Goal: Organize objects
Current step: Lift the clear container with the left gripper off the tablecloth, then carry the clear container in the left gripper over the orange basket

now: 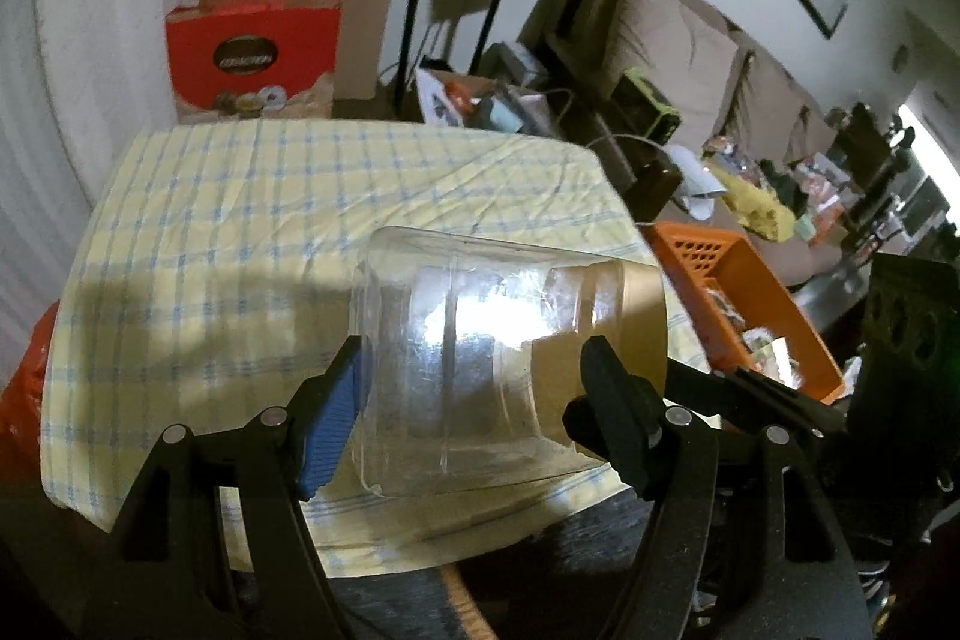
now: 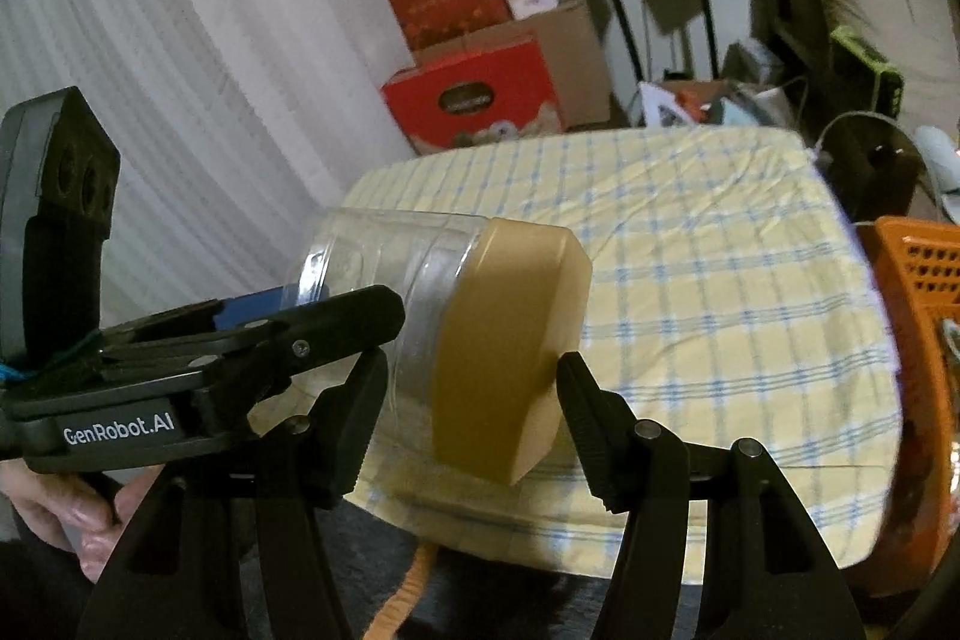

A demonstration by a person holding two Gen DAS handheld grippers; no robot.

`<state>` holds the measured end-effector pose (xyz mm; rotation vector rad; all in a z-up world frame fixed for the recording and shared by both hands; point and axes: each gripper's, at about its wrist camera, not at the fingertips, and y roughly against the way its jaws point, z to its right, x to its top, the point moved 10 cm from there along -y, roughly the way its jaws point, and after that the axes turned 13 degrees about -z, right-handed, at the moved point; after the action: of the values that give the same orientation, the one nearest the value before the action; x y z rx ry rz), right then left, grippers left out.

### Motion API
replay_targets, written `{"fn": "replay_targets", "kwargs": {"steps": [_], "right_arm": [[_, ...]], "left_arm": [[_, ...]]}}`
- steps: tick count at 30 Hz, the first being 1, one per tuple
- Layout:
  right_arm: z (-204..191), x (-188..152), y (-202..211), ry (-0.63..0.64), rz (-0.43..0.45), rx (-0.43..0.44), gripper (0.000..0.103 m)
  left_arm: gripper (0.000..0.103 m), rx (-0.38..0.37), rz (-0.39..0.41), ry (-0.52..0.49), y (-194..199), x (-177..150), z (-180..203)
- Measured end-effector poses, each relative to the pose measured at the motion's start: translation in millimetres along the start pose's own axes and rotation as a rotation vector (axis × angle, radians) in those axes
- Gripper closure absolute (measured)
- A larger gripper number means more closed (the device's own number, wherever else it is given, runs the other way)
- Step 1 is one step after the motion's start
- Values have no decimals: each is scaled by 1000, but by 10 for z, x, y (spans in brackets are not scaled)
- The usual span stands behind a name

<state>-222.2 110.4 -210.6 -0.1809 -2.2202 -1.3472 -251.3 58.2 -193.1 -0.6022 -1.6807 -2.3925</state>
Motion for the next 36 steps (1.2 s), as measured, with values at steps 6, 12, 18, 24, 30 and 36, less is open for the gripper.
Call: {"fn": "replay_targets", "kwargs": {"steps": [6,12,18,24,30,36], "right_arm": [[154,21,286,-21,44,-15,43],[304,-4,537,-41,79,-29,43],[522,-54,789,-71,111,-37,43],[781,-101,1077,-102,143,-70,43],[1065,-196,1415,-121,175,-122,43],[1425,-351,1735,-140,193,-183,43]], "left_arm": [[35,-4,21,-46,66,57,329],[35,-12,29,-79,87,87,623],[35,-8,37,-134,53,126,981],[35,-46,53,-166,31,159,1391],[35,-83,46,-213,-27,179,1785],[37,-136,29,-253,-163,112,2306]]}}
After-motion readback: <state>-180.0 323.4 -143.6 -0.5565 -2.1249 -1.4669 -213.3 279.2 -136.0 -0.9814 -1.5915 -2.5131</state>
